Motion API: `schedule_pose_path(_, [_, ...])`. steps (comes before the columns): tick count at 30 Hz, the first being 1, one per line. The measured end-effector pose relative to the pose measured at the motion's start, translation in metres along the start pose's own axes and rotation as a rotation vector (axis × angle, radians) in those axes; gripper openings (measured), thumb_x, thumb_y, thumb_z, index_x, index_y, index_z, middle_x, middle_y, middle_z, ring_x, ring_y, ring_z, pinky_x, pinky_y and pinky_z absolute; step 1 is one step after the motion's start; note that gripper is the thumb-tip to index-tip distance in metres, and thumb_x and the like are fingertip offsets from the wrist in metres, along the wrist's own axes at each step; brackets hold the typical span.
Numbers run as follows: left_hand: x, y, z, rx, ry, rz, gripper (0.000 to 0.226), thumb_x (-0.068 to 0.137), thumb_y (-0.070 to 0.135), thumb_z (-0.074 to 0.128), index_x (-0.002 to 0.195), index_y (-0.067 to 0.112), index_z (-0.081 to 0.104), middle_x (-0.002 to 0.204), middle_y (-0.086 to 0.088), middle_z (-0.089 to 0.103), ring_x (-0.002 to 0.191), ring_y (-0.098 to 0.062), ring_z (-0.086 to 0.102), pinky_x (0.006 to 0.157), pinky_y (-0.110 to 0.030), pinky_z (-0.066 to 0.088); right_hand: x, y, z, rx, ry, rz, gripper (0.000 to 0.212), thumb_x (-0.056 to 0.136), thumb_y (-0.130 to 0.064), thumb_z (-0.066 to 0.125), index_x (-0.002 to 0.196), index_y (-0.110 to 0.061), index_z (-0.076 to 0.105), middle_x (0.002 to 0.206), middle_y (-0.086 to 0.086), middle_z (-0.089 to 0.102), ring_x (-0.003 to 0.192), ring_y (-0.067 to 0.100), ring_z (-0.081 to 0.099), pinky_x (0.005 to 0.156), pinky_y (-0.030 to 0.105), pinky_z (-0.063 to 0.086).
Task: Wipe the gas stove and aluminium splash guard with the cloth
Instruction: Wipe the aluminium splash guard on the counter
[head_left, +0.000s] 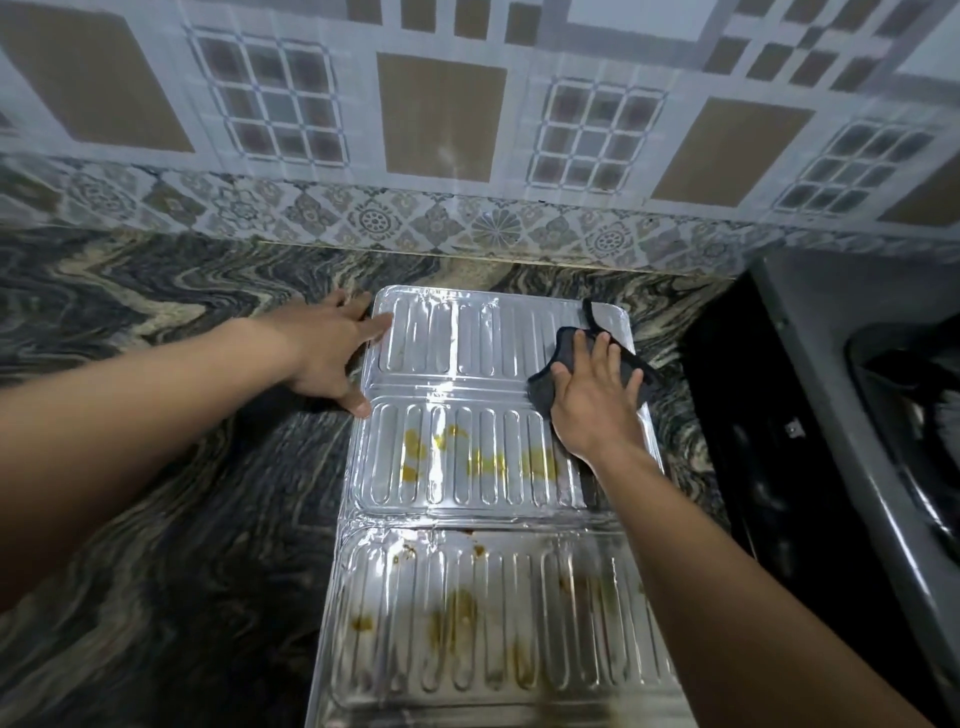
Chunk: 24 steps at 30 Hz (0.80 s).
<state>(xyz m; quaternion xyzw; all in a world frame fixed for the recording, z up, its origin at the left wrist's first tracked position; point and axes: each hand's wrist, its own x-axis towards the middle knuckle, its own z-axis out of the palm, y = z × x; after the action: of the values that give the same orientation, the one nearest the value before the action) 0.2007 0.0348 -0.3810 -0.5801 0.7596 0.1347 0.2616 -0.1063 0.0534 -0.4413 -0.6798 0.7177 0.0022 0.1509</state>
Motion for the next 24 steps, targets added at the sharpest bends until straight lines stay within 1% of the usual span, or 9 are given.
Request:
schedule_pose_path(2, [-0.007,0.004,0.005,-0.009,-0.006,0.021,0.125,0.063,0.08,0.065,0.156,0.033,-0.005,0.165,0.0,-0.014,0.152,-0.028,-0.005,0.119,-0.055,0.02,0.002,0.0,0.0,0.002,-0.005,-0.003,0.059,0.106,-0.041,0.013,0.157,-0.015,-0.002,0.165,0.011,-0.008,0.152,0.024,-0.011,0.119,0.051,-0.01])
schedule_pose_path(4, [-0.011,0.005,0.014,-0.082,-0.058,0.015,0.14,0.049,0.089,0.064,0.155,0.035,-0.01,0.164,0.002,-0.017,0.152,-0.026,-0.007,0.12,-0.054,0.016,0.002,0.001,-0.002,0.012,-0.03,-0.005,0.06,0.106,-0.042,0.014,0.157,-0.016,-0.002,0.165,0.01,-0.009,0.151,0.023,-0.012,0.118,0.051,-0.011])
schedule_pose_path(6, [-0.013,0.004,0.023,-0.115,-0.078,0.002,0.151,0.038,0.089,0.067,0.153,0.037,-0.015,0.163,0.003,-0.019,0.152,-0.027,-0.01,0.12,-0.056,0.014,0.0,0.002,-0.005,0.027,-0.064,-0.013,0.061,0.106,-0.043,0.016,0.157,-0.017,-0.003,0.165,0.01,-0.011,0.151,0.023,-0.014,0.118,0.051,-0.012])
schedule_pose_path(10, [-0.011,0.003,0.031,-0.142,-0.027,0.008,0.156,0.035,0.087,0.071,0.153,0.034,-0.017,0.164,0.003,-0.017,0.152,-0.027,-0.009,0.118,-0.059,0.017,-0.024,0.008,-0.004,0.039,-0.064,-0.028,0.061,0.106,-0.043,0.016,0.157,-0.017,-0.002,0.165,0.01,-0.01,0.151,0.024,-0.013,0.118,0.051,-0.011])
schedule_pose_path(14, [-0.013,0.001,0.031,-0.213,-0.016,0.011,0.161,0.03,0.085,0.069,0.153,0.03,-0.019,0.164,0.005,-0.015,0.152,-0.025,-0.01,0.117,-0.064,0.007,-0.056,0.003,0.007,0.03,-0.018,-0.035,0.06,0.106,-0.042,0.015,0.157,-0.017,-0.002,0.165,0.009,-0.007,0.151,0.023,-0.012,0.119,0.052,-0.01])
schedule_pose_path(16, [-0.015,0.002,0.03,-0.205,-0.03,0.011,0.16,0.032,0.085,0.069,0.153,0.03,-0.02,0.163,0.006,-0.018,0.151,-0.024,-0.012,0.116,-0.064,0.006,-0.059,-0.006,0.01,0.039,0.008,-0.012,0.059,0.106,-0.041,0.015,0.158,-0.017,0.001,0.166,0.008,-0.005,0.152,0.023,-0.011,0.12,0.053,-0.009])
schedule_pose_path(18, [-0.015,0.002,0.03,-0.207,-0.032,0.006,0.158,0.038,0.08,0.075,0.153,0.03,-0.021,0.163,0.007,-0.019,0.151,-0.024,-0.012,0.116,-0.063,0.007,-0.052,-0.019,0.012,0.045,0.018,-0.023,0.058,0.106,-0.04,0.016,0.157,-0.017,0.003,0.166,0.008,-0.004,0.152,0.025,-0.009,0.119,0.053,-0.009])
schedule_pose_path(21, [-0.014,0.001,0.03,-0.199,-0.035,0.002,0.155,0.042,0.078,0.078,0.153,0.03,-0.02,0.162,0.008,-0.021,0.151,-0.023,-0.012,0.12,-0.057,0.009,-0.034,-0.05,0.015,0.024,0.012,-0.125,0.057,0.106,-0.038,0.018,0.157,-0.017,0.006,0.166,0.008,-0.001,0.152,0.026,-0.006,0.119,0.055,-0.008])
schedule_pose_path(24, [-0.012,-0.001,0.03,-0.195,-0.043,0.005,0.157,0.04,0.08,0.077,0.153,0.029,-0.02,0.162,0.006,-0.022,0.151,-0.022,-0.014,0.122,-0.053,0.011,-0.019,-0.087,0.019,0.018,-0.024,-0.246,0.056,0.106,-0.036,0.019,0.158,-0.018,0.008,0.166,0.006,0.0,0.152,0.025,-0.006,0.119,0.055,-0.007])
